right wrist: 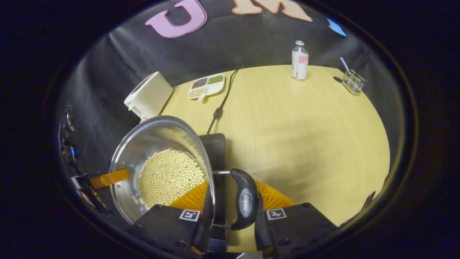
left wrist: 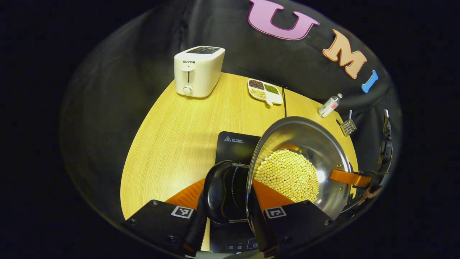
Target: First push the handle of the pot to place it horizontally, then grasp the pot with both hands and set it on the induction cooktop.
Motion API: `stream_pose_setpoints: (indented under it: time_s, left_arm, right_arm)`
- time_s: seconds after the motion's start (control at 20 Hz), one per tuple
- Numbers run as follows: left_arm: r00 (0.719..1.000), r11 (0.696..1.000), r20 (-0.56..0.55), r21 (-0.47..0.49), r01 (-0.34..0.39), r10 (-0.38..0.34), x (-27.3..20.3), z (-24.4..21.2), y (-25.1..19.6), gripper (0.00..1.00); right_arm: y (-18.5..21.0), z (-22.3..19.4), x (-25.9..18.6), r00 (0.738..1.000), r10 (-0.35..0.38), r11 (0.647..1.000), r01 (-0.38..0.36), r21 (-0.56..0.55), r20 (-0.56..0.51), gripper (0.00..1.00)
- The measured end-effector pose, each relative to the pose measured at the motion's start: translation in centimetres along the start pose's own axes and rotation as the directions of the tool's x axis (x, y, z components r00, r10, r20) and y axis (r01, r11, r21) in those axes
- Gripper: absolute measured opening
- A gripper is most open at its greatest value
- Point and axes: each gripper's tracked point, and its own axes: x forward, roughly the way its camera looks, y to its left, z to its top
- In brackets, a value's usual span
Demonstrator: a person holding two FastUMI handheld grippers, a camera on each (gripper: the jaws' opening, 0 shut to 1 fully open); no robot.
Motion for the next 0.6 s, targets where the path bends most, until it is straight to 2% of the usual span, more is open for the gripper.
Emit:
stream_pose_setpoints:
  time_s: [0.1,0.25,0.3,0.45,0.5,0.55,0.6]
  left_arm:
    - [1.000,1.000,0.000,0.000,0.005,-0.005,0.4,-0.1,0.5,0.58]
    - [1.000,1.000,-0.004,-0.003,0.006,-0.006,0.8,-0.4,1.2,0.60]
    - [1.000,1.000,-0.007,0.000,0.002,-0.002,1.0,-0.6,1.5,0.60]
    - [1.000,1.000,0.001,-0.003,0.005,-0.005,1.3,-0.7,2.0,0.58]
    - [1.000,1.000,-0.001,-0.004,0.006,-0.006,1.3,-0.8,2.0,0.60]
    - [1.000,1.000,0.001,-0.004,0.009,-0.009,1.5,-0.8,1.9,0.58]
    - [1.000,1.000,0.002,-0.006,0.013,-0.013,1.5,-0.8,1.9,0.60]
  right_arm:
    - [0.4,-0.1,0.5,1.000,-0.002,1.000,0.002,0.002,-0.001,0.52]
    - [0.7,-0.6,1.2,1.000,-0.007,1.000,0.007,0.006,-0.009,0.52]
    - [0.9,-0.9,1.5,1.000,-0.008,1.000,0.008,0.008,-0.014,0.46]
    - [1.2,-1.2,2.0,1.000,-0.008,1.000,0.008,0.006,-0.011,0.46]
    - [1.1,-1.2,1.9,1.000,-0.007,1.000,0.007,0.007,-0.014,0.46]
    - [1.1,-1.1,2.0,1.000,-0.008,1.000,0.008,0.009,-0.014,0.46]
    - [1.0,-1.1,2.0,1.000,-0.010,1.000,0.010,0.008,-0.012,0.46]
